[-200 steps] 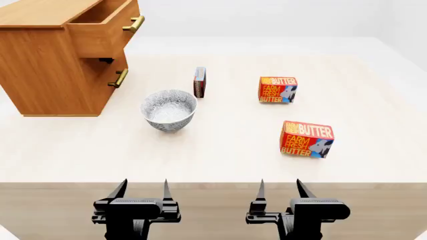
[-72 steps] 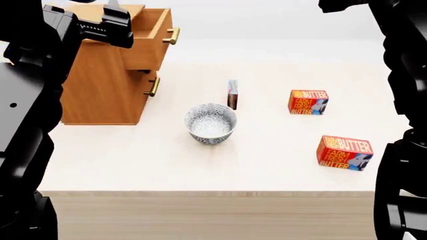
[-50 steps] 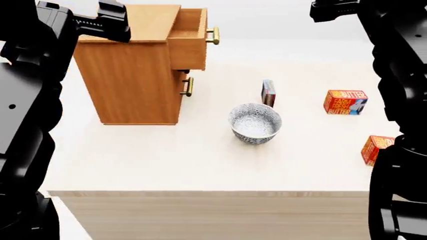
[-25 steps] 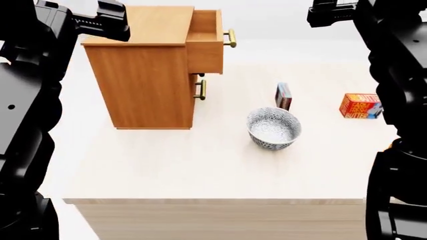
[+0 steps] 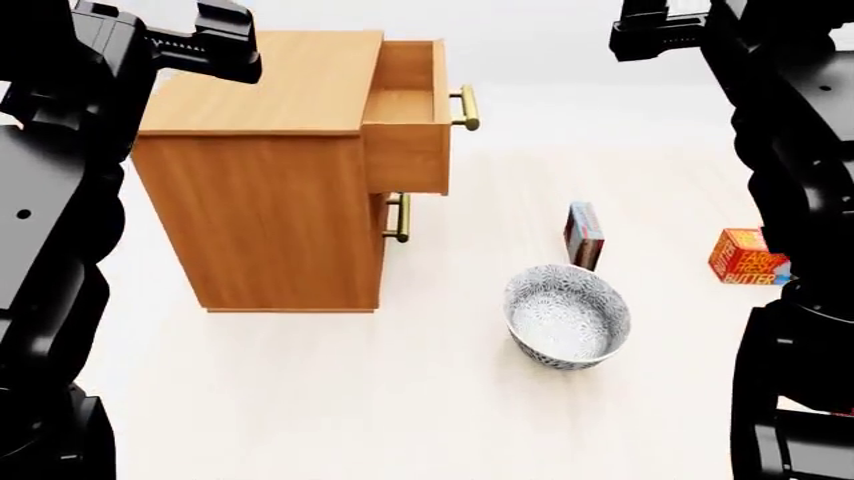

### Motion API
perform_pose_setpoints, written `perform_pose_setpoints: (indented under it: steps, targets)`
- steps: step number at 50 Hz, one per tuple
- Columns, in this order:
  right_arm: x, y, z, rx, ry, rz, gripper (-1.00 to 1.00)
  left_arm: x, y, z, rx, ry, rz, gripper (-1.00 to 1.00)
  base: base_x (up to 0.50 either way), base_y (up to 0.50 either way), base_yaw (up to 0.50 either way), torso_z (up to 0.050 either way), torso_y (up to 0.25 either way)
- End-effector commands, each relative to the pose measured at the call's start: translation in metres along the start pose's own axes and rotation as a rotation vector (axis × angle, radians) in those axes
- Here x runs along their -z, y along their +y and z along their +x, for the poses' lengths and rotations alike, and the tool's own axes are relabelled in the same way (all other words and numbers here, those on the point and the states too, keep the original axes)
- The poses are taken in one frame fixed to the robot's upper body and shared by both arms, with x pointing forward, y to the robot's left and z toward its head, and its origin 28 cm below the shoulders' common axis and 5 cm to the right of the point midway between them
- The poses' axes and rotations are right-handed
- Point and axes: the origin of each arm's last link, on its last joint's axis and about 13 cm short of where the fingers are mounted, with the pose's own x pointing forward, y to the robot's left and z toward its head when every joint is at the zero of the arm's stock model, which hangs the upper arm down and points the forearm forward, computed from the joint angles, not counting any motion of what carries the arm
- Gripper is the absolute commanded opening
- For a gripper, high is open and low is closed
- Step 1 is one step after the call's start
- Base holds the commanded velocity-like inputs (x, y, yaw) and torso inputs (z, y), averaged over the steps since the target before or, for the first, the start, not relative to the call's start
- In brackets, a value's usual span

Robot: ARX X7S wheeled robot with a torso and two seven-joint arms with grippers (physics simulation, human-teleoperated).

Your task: Put the chocolate pudding in the top drawer of the cabinet and close it.

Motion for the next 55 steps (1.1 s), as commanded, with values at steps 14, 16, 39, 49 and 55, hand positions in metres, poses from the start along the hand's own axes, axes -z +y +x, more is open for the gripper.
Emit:
perform_pose_setpoints:
  steps: [14, 16, 39, 49, 55]
  targets:
    - [-0.0014, -0.0009, -0.0009, 0.002, 0.002, 0.007, 1.00, 0.0000, 0.0000, 0.0001, 0.000, -0.004, 0.002, 1.00, 0.40, 0.00, 0.00, 0.000, 0.001]
    - [-0.0015, -0.0011, -0.0010, 0.003, 0.002, 0.008, 1.00, 0.0000, 0.0000, 0.0001, 0.000, -0.004, 0.002, 1.00, 0.40, 0.00, 0.00, 0.000, 0.000]
    - [-0.0013, -0.0013, -0.0013, 0.000, 0.007, 0.018, 1.00, 0.0000, 0.0000, 0.0001, 0.003, -0.006, 0.002, 1.00, 0.20, 0.00, 0.00, 0.000, 0.000]
    - [-0.0022, -0.0015, -0.0017, -0.001, 0.010, 0.028, 1.00, 0.0000, 0.0000, 0.0001, 0.002, -0.007, 0.003, 1.00, 0.09, 0.00, 0.00, 0.000, 0.001]
    - [-0.0022, -0.0016, -0.0019, -0.006, 0.015, 0.004, 1.00, 0.0001, 0.0000, 0.0001, 0.002, -0.008, 0.003, 1.00, 0.00, 0.05, 0.00, 0.000, 0.000]
